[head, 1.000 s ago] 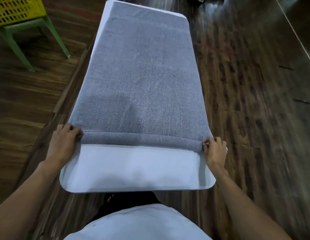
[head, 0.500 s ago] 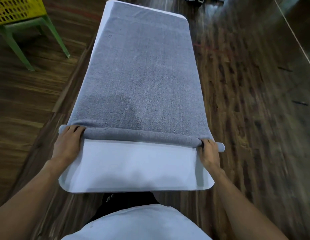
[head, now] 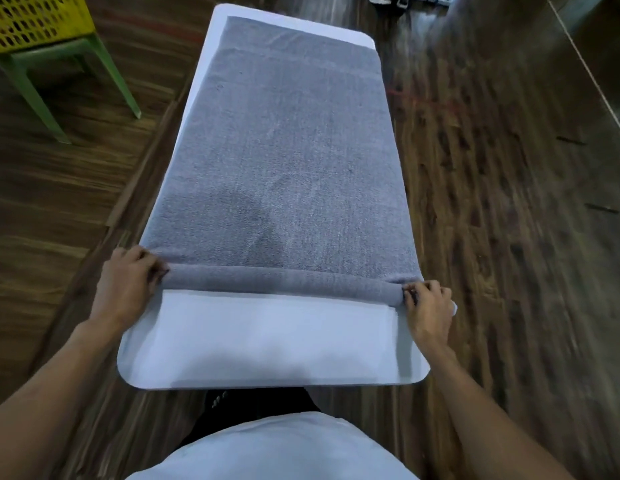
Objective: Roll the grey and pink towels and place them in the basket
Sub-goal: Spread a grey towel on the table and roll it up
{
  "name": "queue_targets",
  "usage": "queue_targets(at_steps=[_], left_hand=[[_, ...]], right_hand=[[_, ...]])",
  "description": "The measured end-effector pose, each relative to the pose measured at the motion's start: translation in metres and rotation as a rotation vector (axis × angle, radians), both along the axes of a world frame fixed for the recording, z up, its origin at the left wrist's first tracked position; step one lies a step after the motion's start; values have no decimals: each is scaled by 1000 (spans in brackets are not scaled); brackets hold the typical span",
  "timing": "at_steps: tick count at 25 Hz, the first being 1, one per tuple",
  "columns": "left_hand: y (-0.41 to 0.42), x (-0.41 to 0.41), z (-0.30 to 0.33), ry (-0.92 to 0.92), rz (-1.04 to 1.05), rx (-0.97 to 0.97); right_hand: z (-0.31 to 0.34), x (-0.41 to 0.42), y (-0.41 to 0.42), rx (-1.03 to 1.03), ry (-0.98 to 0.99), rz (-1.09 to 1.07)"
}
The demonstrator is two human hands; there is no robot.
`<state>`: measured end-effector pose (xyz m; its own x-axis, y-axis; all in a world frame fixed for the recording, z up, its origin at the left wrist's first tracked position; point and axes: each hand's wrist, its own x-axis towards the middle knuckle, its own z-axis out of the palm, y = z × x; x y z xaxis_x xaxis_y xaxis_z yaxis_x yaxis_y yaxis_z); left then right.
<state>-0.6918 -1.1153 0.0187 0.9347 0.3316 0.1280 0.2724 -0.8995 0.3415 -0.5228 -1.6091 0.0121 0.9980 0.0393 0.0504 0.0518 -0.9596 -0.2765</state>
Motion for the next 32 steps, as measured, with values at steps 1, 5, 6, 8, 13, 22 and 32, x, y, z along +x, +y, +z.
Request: queue_targets(at_steps=[1,5,6,8,13,22,32], left_hand=[[-10,-7,-5,-14,3,48],[-34,-24,-21,50,2,101],[-33,-19,-21,64,7,90],[-27,-2,-17,91,46,-2],[-4,-3,-13,203,-4,-104],[9,-1,-1,82,-61,-200],[-24,-10,-19,82,21,29]], right_hand=[[-5,-8,3,-33,-43,26],[-12,-26,-1,21,-19,115],[-12,-21,-2,30,19,123],[-10,-7,1,56,87,112],[-11,-6,1,17,96,169],[17,8,-22,438,279,10],[-15,-23,-3,45,54,192]])
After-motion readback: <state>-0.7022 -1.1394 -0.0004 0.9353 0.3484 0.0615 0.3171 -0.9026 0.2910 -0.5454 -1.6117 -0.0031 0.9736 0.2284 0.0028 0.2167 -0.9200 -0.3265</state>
